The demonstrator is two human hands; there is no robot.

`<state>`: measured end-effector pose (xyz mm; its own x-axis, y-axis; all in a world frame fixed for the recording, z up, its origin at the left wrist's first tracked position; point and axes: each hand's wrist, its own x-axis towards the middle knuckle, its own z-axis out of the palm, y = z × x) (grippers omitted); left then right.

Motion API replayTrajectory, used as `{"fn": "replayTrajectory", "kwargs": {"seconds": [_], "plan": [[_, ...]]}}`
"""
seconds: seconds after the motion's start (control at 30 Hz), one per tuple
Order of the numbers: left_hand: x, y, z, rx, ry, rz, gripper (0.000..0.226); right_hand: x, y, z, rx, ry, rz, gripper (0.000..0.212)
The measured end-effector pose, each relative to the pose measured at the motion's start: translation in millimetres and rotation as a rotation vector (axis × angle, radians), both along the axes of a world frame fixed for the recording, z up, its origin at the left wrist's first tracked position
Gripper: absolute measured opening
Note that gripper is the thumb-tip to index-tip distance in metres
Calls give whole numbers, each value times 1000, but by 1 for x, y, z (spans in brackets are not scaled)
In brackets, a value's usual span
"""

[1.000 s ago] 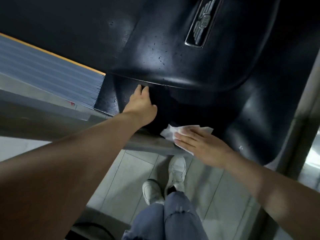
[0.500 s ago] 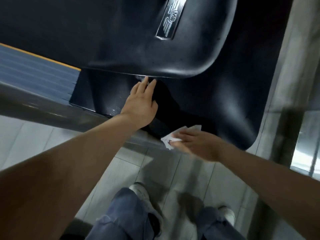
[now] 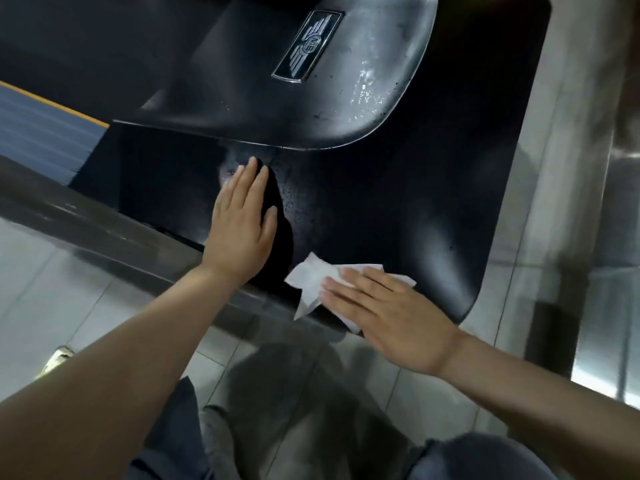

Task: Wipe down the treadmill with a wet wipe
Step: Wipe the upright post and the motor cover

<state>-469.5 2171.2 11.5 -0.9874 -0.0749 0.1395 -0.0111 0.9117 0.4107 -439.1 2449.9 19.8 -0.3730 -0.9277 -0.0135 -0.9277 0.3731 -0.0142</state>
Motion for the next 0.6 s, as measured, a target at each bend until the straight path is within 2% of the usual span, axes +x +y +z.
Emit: {"fn": "replayTrajectory", "kwargs": {"seconds": [0.07, 0.1, 0.2, 0.27, 0.3, 0.4, 0.47, 0.53, 0.6], "plan": [[2, 7, -5, -27, 30, -45, 60, -24, -2, 1, 0, -44, 9, 59], [4, 11, -7, -16, 41, -33, 60, -44, -12, 3, -37, -66, -59, 56], [11, 25, -11, 20, 70, 17, 58, -113, -38, 15, -193, -40, -462, 57], [15, 36, -11, 4, 91, 25, 57, -109, -34, 15, -232, -67, -683, 57], [16, 40, -11, -16, 101, 36, 57, -87, -25, 11, -243, -60, -710, 58], [18, 47, -9, -65, 107, 70, 58, 26, 22, -2, -149, -76, -560, 63], [19, 49, -10, -94, 98, 76, 59, 70, 41, -9, -121, -79, -538, 68], [18, 51, -10, -145, 93, 53, 61, 40, 30, -9, -156, -107, -582, 67], [17, 53, -10, -213, 103, -3, 62, -29, -4, 1, -246, -113, -654, 66]]}}
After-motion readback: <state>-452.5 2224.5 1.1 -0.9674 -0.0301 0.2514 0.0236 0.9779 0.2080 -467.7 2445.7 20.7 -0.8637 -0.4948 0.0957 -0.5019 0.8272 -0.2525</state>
